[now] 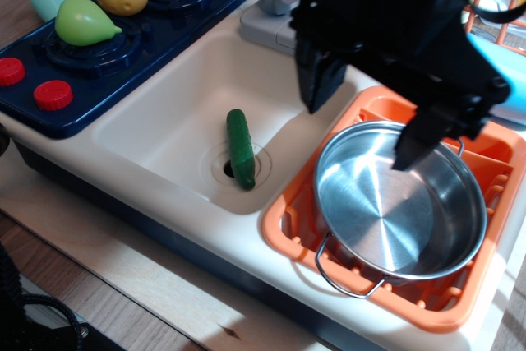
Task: Put pan from drying rack into sink
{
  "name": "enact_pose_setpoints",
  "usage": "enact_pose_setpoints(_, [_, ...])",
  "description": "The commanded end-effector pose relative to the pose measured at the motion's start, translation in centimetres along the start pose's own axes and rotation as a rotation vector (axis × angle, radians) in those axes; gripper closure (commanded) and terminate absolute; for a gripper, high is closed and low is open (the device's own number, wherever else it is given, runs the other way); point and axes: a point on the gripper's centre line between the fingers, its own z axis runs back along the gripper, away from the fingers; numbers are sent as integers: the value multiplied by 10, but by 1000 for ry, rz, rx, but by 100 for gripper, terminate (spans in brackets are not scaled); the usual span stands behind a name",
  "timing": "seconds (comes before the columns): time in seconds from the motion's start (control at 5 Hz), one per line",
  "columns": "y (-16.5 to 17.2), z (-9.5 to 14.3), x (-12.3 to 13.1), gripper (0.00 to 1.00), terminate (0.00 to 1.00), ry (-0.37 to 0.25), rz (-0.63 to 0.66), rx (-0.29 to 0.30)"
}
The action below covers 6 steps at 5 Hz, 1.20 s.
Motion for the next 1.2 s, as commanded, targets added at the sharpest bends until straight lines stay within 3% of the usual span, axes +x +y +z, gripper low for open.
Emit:
enact_pose_setpoints(0.0, [14,-15,1,0,0,-94,4,-30])
enact_pose_setpoints(0.4, [27,-33,-8,0,0,-131,13,-60])
enact_pose_setpoints(0.8, [29,-34,-9,0,0,-134,19,-73])
enact_pose_setpoints(1.0, [31,-39,-10,100,0,-131,79,-101])
